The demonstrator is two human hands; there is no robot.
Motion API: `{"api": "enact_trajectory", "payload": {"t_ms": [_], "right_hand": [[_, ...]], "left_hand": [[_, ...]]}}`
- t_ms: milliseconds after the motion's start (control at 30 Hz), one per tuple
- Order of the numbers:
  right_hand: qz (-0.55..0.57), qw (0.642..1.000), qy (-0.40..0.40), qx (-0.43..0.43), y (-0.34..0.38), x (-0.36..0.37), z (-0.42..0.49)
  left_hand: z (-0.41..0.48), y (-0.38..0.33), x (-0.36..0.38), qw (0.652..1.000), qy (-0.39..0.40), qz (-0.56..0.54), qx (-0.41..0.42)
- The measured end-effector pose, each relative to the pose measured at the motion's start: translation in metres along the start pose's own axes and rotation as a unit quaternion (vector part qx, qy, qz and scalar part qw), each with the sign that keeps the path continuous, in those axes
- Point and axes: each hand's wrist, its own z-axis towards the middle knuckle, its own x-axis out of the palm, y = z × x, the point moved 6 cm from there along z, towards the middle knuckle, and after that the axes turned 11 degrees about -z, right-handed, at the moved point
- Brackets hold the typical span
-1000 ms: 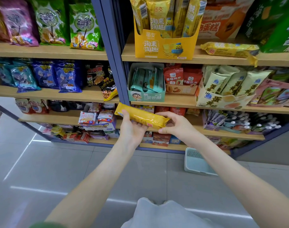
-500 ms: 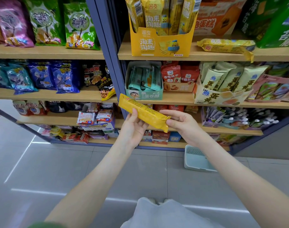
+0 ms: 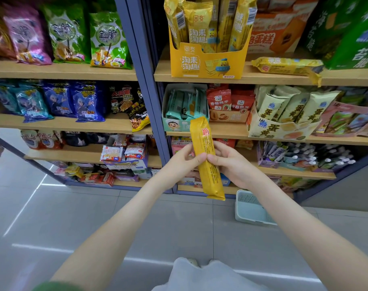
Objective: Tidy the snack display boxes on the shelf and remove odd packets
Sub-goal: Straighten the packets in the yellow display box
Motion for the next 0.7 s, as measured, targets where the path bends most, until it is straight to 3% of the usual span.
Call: {"api": "enact_trajectory", "payload": {"t_ms": [267, 500, 700], "right_hand": [[0.012, 1.0, -0.014, 0.001, 0.01, -0.002, -0.001], [0.028, 0.999, -0.022, 0.001, 0.016, -0.019, 0.001], [0.014, 1.0, 0.006, 0.015, 0.021, -0.028, 0.003]], "left_hand": [[0.002, -0.009, -0.001, 0.997, -0.015, 0.081, 0.005], [0.005, -0.012, 0.004, 0.999, -0.005, 0.04, 0.015], [0.017, -0.018, -0.001, 0.991, -0.036, 0.129, 0.009]]}}
